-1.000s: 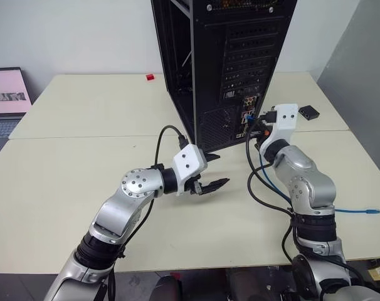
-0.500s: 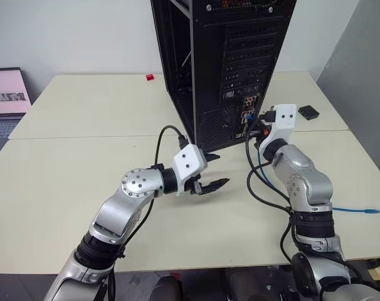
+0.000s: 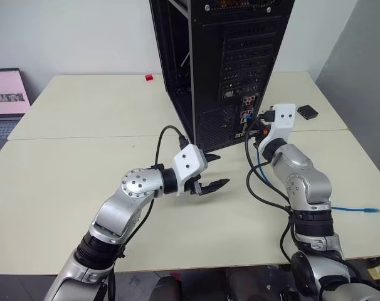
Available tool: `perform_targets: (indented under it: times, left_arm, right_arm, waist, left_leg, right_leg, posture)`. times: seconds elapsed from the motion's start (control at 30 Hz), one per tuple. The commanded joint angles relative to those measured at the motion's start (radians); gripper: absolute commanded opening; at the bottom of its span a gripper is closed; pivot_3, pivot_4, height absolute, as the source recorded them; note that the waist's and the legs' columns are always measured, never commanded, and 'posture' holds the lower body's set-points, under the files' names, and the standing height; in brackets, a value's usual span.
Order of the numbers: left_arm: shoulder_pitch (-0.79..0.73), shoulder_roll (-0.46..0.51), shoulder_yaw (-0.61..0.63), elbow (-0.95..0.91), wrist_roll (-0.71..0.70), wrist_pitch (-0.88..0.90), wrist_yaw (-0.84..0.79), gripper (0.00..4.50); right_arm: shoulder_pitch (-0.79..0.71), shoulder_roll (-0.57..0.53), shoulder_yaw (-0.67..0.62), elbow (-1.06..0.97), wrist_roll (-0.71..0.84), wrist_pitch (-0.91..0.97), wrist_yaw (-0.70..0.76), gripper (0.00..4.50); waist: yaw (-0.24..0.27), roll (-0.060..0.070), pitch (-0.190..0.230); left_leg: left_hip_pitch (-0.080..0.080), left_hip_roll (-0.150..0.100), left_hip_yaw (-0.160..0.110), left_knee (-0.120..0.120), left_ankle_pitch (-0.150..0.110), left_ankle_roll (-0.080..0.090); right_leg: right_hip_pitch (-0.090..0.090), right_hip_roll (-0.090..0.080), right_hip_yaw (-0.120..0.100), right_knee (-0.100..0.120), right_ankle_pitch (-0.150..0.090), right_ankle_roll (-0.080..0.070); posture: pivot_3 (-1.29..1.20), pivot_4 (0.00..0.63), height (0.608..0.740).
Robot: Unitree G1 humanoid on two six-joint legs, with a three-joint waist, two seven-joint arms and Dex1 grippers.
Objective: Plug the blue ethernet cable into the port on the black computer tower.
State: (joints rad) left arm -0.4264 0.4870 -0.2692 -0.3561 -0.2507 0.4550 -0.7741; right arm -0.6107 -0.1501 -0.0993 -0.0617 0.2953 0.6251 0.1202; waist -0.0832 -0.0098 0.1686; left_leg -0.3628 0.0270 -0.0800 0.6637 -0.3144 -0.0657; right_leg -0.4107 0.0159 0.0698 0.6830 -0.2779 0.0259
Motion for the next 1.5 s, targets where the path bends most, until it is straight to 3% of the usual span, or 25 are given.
perform_targets:
  times: [0.03,0.97,1.5]
  left_arm:
    - [-0.014,0.001,0.017,-0.034,0.004,-0.009,0.004,3.48]
    - [-0.005,-0.001,0.014,-0.040,0.007,-0.011,0.003,3.48]
    - [-0.005,-0.003,0.014,-0.042,0.005,-0.009,0.005,3.48]
  right_arm:
    - [-0.047,0.007,0.002,-0.044,0.004,-0.009,-0.002,0.00]
    - [-0.054,0.002,0.069,-0.095,-0.064,0.009,-0.006,0.00]
    - [-0.062,0.115,-0.097,-0.040,0.069,0.028,-0.042,0.00]
  waist:
    - [0.000,0.000,0.000]
    - [-0.003,0.000,0.000]
    - [-0.003,0.000,0.000]
  left_leg:
    - [0.000,0.000,0.000,0.000,0.000,0.000]
    - [0.000,0.000,0.000,0.000,0.000,0.000]
    - [0.000,0.000,0.000,0.000,0.000,0.000]
  right_leg:
    - [0.000,0.000,0.000,0.000,0.000,0.000]
    - [0.000,0.000,0.000,0.000,0.000,0.000]
    - [0.000,0.000,0.000,0.000,0.000,0.000]
  posture:
    - [0.00,0.150,0.740]
    - [0.00,0.150,0.740]
    - [0.00,0.150,0.740]
